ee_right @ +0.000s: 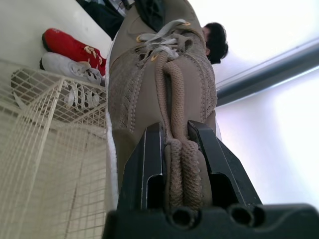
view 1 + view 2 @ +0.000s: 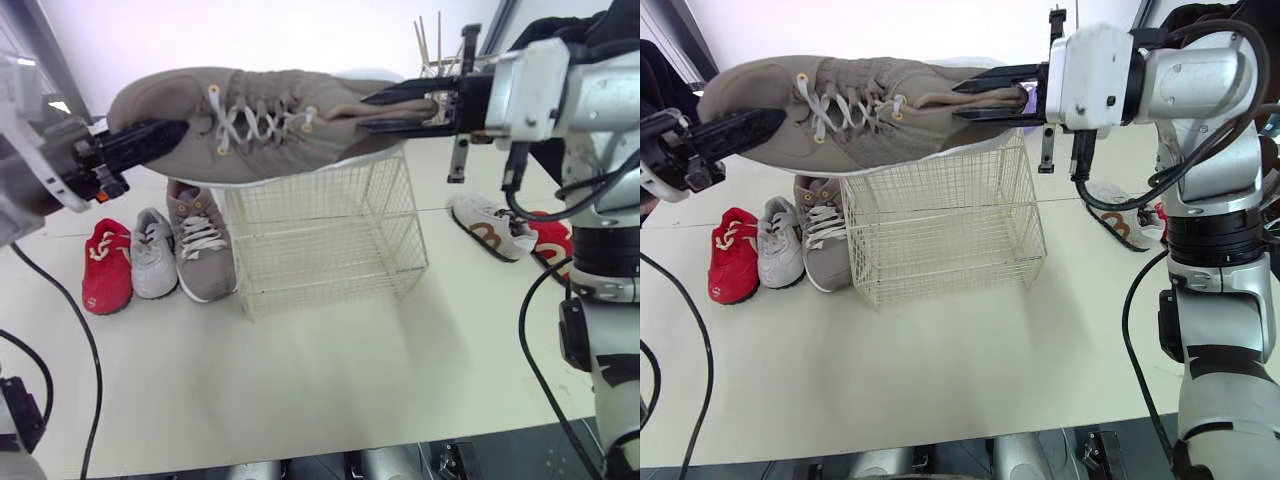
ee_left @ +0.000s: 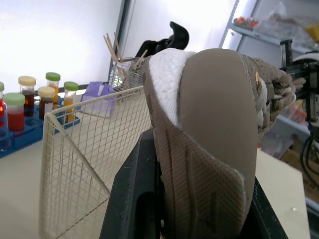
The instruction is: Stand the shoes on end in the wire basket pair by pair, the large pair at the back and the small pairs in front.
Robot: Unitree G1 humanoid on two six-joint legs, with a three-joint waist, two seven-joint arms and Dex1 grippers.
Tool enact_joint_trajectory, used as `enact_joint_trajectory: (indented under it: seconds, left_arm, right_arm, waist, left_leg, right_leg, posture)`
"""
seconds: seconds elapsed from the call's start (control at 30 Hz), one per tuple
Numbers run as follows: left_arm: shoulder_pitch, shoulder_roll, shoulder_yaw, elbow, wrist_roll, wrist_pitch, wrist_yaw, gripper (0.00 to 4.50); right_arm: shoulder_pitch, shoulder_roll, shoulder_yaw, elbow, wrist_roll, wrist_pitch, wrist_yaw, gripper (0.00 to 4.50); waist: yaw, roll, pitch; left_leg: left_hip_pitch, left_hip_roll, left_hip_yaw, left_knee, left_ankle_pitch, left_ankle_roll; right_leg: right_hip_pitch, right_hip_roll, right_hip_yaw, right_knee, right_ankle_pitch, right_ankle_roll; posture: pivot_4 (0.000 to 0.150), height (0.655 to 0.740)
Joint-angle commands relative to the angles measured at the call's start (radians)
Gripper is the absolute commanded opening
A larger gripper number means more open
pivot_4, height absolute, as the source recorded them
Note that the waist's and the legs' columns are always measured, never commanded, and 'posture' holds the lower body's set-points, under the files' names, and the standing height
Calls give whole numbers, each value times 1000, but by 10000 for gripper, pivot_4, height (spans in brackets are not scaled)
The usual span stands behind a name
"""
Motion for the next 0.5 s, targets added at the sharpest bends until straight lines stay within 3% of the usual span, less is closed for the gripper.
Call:
enact_joint_trajectory:
  seconds: [0.03, 0.13, 0.23, 0.4, 0.5]
  left_arm:
    - [-10, -47, 74, -34, -125, -32, 81, 4982]
    - [21, -113, 107, -53, -190, -71, 187, 4982]
    - [53, -171, 128, -89, -244, -118, 278, 4982]
    - [97, -250, 117, -179, -306, -203, 376, 4982]
    - [100, -296, 95, -221, -330, -256, 404, 4982]
  right_arm:
    - [-31, -12, -98, 2, 121, 200, -65, 12087]
    - [-35, -35, -170, 42, 222, 402, -119, 26121]
    - [-31, -54, -258, 92, 305, 549, -183, 42933]
    - [96, -54, -399, 98, 455, 799, -290, 44603]
    - [210, 44, -469, 12, 595, 939, -415, 44603]
  waist:
    - [0, 0, 0]
    - [3, 0, 0]
    - [3, -1, 0]
    - [5, -1, 0]
    - [1, -2, -1]
  left_leg:
    - [0, 0, 0, 0, 0, 0]
    - [0, 0, 0, 0, 0, 0]
    - [0, 0, 0, 0, 0, 0]
    - [0, 0, 0, 0, 0, 0]
    - [0, 0, 0, 0, 0, 0]
  right_leg:
    - [0, 0, 0, 0, 0, 0]
    - [0, -1, 0, 0, 0, 0]
    - [0, -1, 0, 0, 0, 0]
    - [1, -1, 0, -1, 0, 0]
    - [2, -1, 0, -1, 0, 0]
  posture:
    - [1500, 7400]
    - [1500, 7400]
    - [1500, 7400]
    - [1500, 7400]
    - [1500, 7400]
